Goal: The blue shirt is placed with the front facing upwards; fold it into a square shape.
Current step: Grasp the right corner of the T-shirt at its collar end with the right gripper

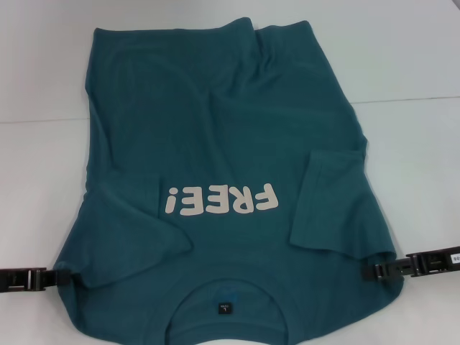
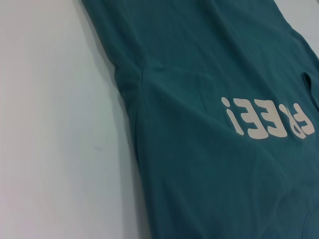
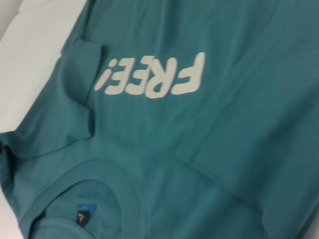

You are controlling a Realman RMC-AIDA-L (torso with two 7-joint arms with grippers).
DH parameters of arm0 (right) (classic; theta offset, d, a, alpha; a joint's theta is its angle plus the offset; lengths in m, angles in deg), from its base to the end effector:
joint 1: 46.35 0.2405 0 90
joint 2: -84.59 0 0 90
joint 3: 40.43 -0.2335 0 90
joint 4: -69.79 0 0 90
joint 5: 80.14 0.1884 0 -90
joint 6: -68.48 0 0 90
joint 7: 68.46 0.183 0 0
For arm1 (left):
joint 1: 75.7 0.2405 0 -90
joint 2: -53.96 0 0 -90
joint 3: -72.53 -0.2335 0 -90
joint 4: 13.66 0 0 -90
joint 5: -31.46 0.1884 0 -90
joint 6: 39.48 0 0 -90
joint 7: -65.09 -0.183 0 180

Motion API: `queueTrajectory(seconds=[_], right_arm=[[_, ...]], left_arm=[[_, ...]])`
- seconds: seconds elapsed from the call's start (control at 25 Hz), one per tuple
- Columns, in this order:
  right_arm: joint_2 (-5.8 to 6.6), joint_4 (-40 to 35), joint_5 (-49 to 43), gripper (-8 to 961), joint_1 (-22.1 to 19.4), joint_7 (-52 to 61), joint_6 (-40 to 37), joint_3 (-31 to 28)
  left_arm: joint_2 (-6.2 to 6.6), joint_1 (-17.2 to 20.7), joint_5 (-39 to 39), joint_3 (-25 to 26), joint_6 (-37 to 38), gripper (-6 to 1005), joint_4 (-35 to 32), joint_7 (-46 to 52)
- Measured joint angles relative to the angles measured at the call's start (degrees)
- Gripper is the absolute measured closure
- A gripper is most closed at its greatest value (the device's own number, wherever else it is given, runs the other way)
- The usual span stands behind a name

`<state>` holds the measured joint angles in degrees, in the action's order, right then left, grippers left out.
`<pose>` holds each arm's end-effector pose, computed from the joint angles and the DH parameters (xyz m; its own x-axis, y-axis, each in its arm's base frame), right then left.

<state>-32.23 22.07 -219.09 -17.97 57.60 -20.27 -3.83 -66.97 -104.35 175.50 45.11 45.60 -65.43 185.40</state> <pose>0.2926 0.3013 0.0022 0.3467 -0.9028 -0.2544 -0.9376 -0.3260 -0.1209 -0.3027 0.3099 0.0062 0.3815 0.8559 0.3490 0.9218 -0.3242 -0.2126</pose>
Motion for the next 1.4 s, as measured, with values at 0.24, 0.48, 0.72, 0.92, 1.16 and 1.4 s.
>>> queueTrajectory(seconds=[0.24,0.48,0.72,0.92,1.16,1.4], right_arm=[[0.31,0.0,-0.09,47,-0.83,0.1,0.42,-0.18],[0.37,-0.03,-0.09,47,-1.17,0.21,-0.19,0.04],[0.43,-0.42,0.14,47,-1.22,0.02,-1.76,-0.15],[0.31,-0.19,0.06,47,-0.83,0.06,-1.01,-0.17],[0.48,-0.07,-0.09,47,-1.22,0.42,-0.11,-0.26],[0.66,0.08,-0.09,47,-1.58,0.5,-0.93,-0.14]], left_arm=[[0.0,0.0,-0.09,0.0,0.0,992,0.0,0.0],[0.0,0.0,-0.3,0.0,0.0,992,0.06,0.0],[0.0,0.0,-0.43,0.0,0.0,992,0.09,0.0],[0.0,0.0,-0.44,0.0,0.0,992,0.09,0.0],[0.0,-0.13,-0.44,0.0,0.0,992,0.09,0.0],[0.07,-0.44,-0.44,0.0,-0.01,992,0.09,0.0]])
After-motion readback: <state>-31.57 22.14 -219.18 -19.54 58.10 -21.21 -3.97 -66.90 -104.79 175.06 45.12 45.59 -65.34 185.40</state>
